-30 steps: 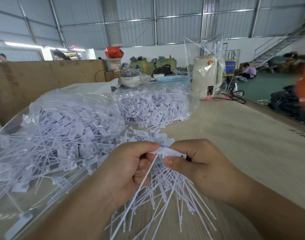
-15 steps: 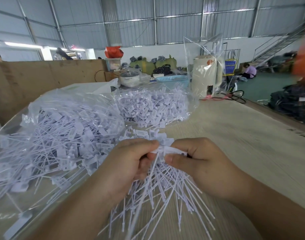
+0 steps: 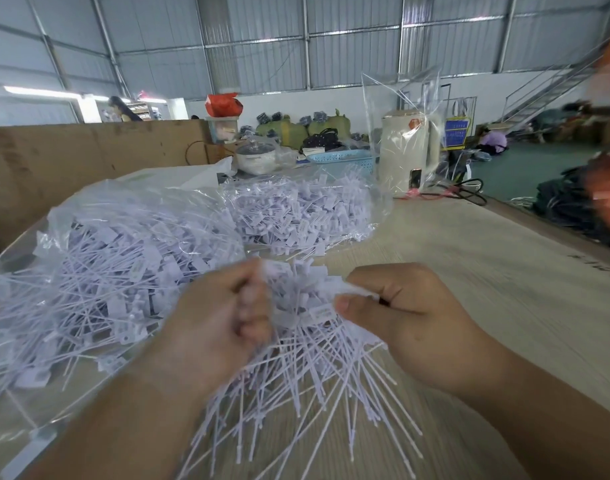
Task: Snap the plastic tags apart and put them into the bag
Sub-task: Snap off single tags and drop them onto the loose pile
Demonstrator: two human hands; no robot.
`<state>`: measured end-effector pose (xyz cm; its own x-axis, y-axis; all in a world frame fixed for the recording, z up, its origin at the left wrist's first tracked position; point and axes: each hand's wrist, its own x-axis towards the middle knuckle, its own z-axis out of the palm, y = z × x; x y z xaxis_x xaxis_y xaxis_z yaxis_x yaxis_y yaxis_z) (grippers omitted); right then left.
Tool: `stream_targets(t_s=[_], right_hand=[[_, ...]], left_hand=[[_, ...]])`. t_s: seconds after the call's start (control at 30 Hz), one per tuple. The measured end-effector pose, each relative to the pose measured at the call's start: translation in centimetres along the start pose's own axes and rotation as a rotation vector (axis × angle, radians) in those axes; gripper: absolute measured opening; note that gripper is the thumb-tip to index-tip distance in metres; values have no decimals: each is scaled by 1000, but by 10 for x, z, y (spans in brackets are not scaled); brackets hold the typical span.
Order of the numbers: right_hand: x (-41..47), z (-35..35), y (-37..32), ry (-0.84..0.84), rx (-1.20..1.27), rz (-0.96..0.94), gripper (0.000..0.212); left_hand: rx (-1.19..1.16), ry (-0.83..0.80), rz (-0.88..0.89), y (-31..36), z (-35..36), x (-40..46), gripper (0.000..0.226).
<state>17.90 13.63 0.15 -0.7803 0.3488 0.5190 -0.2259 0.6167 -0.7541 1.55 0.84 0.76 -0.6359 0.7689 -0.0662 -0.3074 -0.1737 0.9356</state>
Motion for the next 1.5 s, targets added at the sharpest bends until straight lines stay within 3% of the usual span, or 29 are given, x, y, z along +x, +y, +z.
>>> stream_targets(t_s=[0.07,0.13,0.27,0.33,0.43,0.63,0.73,0.87,1.0,1.13,1.3,1.4,1.5], right_hand=[[0,-11,-3,142,-5,-27,43],[3,-20,-3,243,102,7,40],[6,-15,2,147,167,96,34],[6,-11,5,70,185,126,41],[6,-11,7,21,176,189,51],[7,-9,15,16,171,306,42],[9,-9,21,88,111,378,41],[11,-11,32,181,56,506,19],[12,-10,38,179,17,598,11],[12,-13,43,191,-56,599,9],[10,-16,49,126,-458,527,31],[9,-15,47,158,-456,431,39],[9,-8,38,177,-287,257,40]], left_hand=[[-149,123,-24,18,-26,8,32],[-115,138,25,27,-39,12,38],[358,42,183,8,-25,12,51],[481,34,223,2,-19,10,48],[672,111,287,1,-20,9,47],[1075,241,403,-4,-29,14,42],[1166,266,420,-6,-34,20,30],[1234,283,442,-11,-33,26,23],[1175,288,452,-14,-28,23,34],[1252,118,535,-20,-8,5,25],[1358,-136,588,-38,19,-15,50],[1416,-178,641,-44,25,-15,51],[1461,-188,661,-49,29,-13,36]])
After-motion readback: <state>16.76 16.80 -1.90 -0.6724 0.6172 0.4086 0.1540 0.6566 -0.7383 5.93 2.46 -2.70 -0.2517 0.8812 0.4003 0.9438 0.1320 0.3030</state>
